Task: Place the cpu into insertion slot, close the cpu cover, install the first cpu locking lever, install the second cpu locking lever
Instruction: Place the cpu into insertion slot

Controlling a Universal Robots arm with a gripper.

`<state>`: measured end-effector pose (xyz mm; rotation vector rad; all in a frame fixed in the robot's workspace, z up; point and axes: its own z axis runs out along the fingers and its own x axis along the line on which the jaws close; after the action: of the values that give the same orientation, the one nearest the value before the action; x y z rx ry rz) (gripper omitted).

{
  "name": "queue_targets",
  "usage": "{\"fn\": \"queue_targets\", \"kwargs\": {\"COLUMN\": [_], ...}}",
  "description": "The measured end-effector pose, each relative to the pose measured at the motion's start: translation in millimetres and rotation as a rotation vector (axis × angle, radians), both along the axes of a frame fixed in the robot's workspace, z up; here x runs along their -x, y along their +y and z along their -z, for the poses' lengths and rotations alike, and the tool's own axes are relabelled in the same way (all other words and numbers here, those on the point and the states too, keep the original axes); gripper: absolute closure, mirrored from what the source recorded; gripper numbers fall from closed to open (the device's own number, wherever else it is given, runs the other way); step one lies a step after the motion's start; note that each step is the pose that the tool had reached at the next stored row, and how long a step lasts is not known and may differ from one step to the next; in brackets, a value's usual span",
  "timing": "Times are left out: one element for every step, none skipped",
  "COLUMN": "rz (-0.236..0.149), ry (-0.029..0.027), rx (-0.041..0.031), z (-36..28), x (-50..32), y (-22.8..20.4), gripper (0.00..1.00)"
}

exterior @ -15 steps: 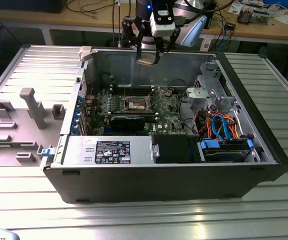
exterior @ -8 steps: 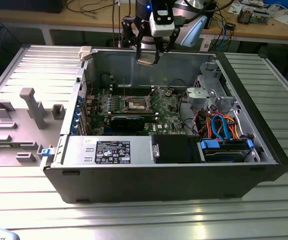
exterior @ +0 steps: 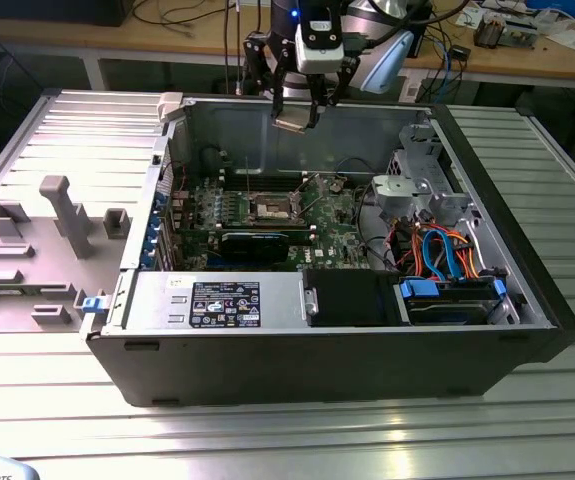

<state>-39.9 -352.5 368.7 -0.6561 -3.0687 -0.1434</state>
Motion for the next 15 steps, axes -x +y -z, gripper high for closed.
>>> {"fn": "queue_targets", "kwargs": {"rz": [0.009, 0.02, 0.024, 0.029, 0.036, 0.041, 0.045, 0.048, 0.053, 0.058, 0.061, 0.064, 0.07, 0.074, 0.079], "ry": [0.0, 0.0, 0.0, 0.0, 0.0, 0.0, 0.0, 0.0, 0.0, 0.0, -0.0001, -0.0001, 0.0, 0.0, 0.0], "rx": [0.0, -0.0001, -0.0001, -0.0001, -0.0001, -0.0001, -0.0001, -0.0001, -0.0001, -0.0001, -0.0002, -0.0001, -0.0001, -0.0002, -0.0001], "z": [0.0, 0.1, 0.1, 0.1, 0.1, 0.1, 0.1, 0.2, 0.2, 0.2, 0.2, 0.2, 0.2, 0.2, 0.2], "x": [0.0, 0.2, 0.2, 0.2, 0.3, 0.4, 0.5, 0.5, 0.6, 0.7, 0.7, 0.8, 0.9, 1.0, 1.1], "y": [0.0, 0.0, 0.0, 0.0, 0.0, 0.0, 0.0, 0.0, 0.0, 0.0, 0.0, 0.0, 0.0, 0.0, 0.0], "gripper": [0.46, 0.46, 0.46, 0.46, 0.46, 0.46, 0.46, 0.46, 0.46, 0.46, 0.46, 0.46, 0.46, 0.46, 0.46]}}
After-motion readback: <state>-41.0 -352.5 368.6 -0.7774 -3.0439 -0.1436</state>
